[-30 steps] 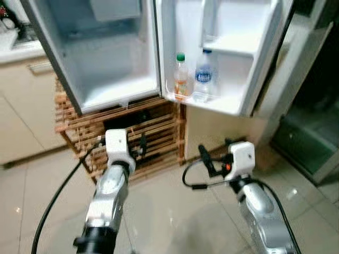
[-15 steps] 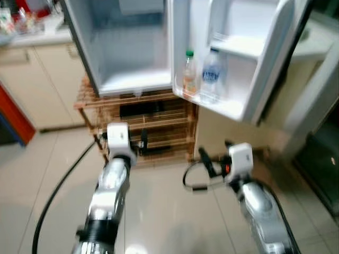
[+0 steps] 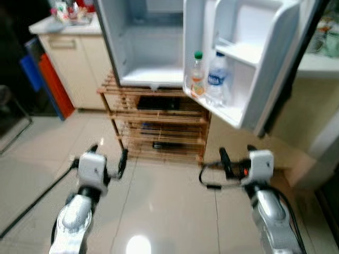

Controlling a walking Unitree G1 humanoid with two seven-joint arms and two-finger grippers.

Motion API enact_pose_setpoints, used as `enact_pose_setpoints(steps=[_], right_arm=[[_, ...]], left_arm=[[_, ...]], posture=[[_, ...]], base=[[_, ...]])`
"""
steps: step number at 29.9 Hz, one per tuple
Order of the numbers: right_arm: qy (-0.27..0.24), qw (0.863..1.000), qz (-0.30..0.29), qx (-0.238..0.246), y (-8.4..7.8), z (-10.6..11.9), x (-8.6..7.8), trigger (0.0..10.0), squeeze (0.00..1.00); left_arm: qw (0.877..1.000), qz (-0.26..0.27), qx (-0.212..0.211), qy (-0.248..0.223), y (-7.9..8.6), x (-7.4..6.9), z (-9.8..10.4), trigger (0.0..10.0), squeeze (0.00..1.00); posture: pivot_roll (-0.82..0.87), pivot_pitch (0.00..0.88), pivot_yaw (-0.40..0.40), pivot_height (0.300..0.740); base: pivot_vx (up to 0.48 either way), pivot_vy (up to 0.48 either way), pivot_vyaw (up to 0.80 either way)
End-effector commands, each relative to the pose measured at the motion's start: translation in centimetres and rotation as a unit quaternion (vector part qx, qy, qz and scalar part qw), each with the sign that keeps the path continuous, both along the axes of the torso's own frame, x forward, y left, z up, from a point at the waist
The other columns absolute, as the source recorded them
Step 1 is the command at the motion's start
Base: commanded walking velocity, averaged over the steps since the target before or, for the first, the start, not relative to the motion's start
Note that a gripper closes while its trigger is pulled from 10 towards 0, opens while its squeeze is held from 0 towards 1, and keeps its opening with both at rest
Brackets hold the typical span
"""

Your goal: Restocking fridge

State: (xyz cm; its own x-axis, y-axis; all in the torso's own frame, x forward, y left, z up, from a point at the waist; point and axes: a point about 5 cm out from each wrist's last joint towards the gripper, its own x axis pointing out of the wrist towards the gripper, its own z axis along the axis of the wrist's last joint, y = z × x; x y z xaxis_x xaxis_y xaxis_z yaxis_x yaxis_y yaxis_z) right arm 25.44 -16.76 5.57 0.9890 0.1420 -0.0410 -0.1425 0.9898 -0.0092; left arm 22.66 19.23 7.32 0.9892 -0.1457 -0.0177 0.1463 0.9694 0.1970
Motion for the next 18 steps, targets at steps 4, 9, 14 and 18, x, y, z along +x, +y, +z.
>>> enact_pose_setpoints(steps=[4, 9, 14, 18], right_arm=[[-0.007, 1.000, 0.003, -0.010, 0.0, 0.2, 0.6, 10.0, 0.04], [-0.006, 1.000, 0.001, -0.012, 0.1, 0.2, 0.7, 10.0, 0.02], [-0.002, 1.000, -0.017, -0.011, -0.4, -0.1, 0.6, 10.0, 0.02], [0.060, 0.997, 0.025, -0.035, -1.3, -2.6, -1.4, 10.0, 0.02]], left_arm=[[0.999, 0.037, -0.033, -0.018, 0.3, 1.9, 1.1, 10.0, 0.00], [0.998, 0.046, -0.050, -0.013, 0.4, 2.6, 1.3, 10.0, 0.00], [0.998, 0.037, -0.049, -0.015, -0.3, 3.0, 1.4, 10.0, 0.00], [0.999, 0.023, -0.043, -0.006, -0.9, 3.1, 1.0, 10.0, 0.00]], posture=[[-0.14, 0.000, 0.074, 0.740], [-0.14, 0.000, 0.078, 0.740], [-0.14, 0.000, 0.078, 0.740], [-0.14, 0.000, 0.077, 0.740]], base=[[0.323, -0.348, 0.62], [0.070, -0.064, 0.62], [0.000, 0.000, 0.11], [0.000, 0.000, 0.00]])
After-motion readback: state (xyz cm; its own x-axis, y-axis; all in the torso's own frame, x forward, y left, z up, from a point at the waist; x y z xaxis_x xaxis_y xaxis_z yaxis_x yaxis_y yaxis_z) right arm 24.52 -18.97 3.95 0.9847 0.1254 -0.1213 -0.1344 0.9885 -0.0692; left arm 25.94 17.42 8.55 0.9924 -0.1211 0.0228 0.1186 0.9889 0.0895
